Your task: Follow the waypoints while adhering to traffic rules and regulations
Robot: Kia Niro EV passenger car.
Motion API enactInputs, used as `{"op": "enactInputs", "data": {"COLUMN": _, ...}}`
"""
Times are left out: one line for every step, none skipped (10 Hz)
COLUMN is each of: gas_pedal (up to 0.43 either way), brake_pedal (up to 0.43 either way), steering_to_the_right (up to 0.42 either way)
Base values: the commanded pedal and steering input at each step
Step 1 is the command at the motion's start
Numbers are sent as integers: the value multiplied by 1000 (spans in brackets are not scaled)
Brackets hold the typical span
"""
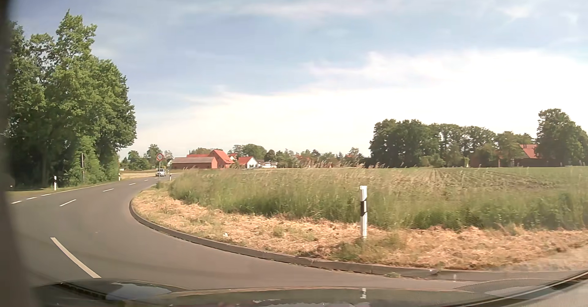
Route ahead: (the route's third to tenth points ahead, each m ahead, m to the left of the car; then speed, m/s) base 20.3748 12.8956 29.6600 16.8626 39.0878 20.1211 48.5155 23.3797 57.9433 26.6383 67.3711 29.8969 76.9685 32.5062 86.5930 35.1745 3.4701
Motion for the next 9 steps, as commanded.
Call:
{"op": "enactInputs", "data": {"gas_pedal": 350, "brake_pedal": 0, "steering_to_the_right": -551}}
{"op": "enactInputs", "data": {"gas_pedal": 350, "brake_pedal": 0, "steering_to_the_right": -544}}
{"op": "enactInputs", "data": {"gas_pedal": 350, "brake_pedal": 0, "steering_to_the_right": -538}}
{"op": "enactInputs", "data": {"gas_pedal": 350, "brake_pedal": 0, "steering_to_the_right": -531}}
{"op": "enactInputs", "data": {"gas_pedal": 350, "brake_pedal": 0, "steering_to_the_right": -522}}
{"op": "enactInputs", "data": {"gas_pedal": 350, "brake_pedal": 0, "steering_to_the_right": -506}}
{"op": "enactInputs", "data": {"gas_pedal": 350, "brake_pedal": 0, "steering_to_the_right": -487}}
{"op": "enactInputs", "data": {"gas_pedal": 350, "brake_pedal": 0, "steering_to_the_right": -462}}
{"op": "enactInputs", "data": {"gas_pedal": 350, "brake_pedal": 0, "steering_to_the_right": -433}}
